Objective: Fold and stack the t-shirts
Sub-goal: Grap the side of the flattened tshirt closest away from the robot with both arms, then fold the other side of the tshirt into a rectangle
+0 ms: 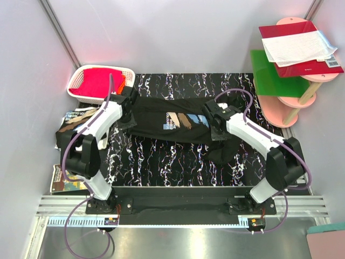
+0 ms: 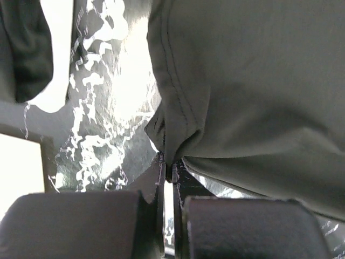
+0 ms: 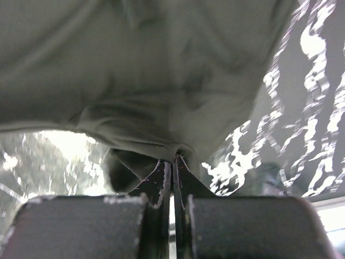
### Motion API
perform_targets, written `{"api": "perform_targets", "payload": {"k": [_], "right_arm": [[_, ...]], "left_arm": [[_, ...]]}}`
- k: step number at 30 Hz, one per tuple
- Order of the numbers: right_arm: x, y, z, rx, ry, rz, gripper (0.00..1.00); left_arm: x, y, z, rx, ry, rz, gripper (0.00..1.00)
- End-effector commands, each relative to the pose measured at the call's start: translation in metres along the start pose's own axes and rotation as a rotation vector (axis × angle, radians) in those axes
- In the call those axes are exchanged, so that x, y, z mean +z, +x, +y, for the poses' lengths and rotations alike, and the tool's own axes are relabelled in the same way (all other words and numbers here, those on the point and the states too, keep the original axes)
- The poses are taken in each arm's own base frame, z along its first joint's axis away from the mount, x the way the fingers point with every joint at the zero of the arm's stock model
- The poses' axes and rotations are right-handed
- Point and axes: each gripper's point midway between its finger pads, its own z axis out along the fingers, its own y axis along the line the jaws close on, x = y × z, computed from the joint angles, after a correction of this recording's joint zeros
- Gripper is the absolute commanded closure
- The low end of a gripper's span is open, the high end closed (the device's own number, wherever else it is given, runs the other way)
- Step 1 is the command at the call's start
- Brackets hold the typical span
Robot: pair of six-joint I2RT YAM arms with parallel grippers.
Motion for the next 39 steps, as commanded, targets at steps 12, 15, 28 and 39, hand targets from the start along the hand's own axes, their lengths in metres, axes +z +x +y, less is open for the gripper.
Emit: {"api": "perform_targets", "payload": {"k": [12,15,28,39], "right_arm": [[0.021,-0.074,0.001,-0.14,0.202,-0.122,1.0],[0.033,-0.075,0.004,-0.147,0.206,-0.12,0.99],[0.033,-0.128,0.004,-0.173,0.338,-0.241,0.96],[0.036,-0.164,0.009,-0.191,0.405,-0.299,0.96]], "left_arm": [[0.05,-0.061,-0.003,-0.023,-0.076,0.049,0.69],[0.057,-0.069,-0.012,-0.019,-0.057,0.049,0.01],[-0.009,-0.079,-0.026,-0.021,0.087,-0.165,0.01],[0.053,-0.054,-0.018,0.015,-0.081,-0.017,0.11]]}}
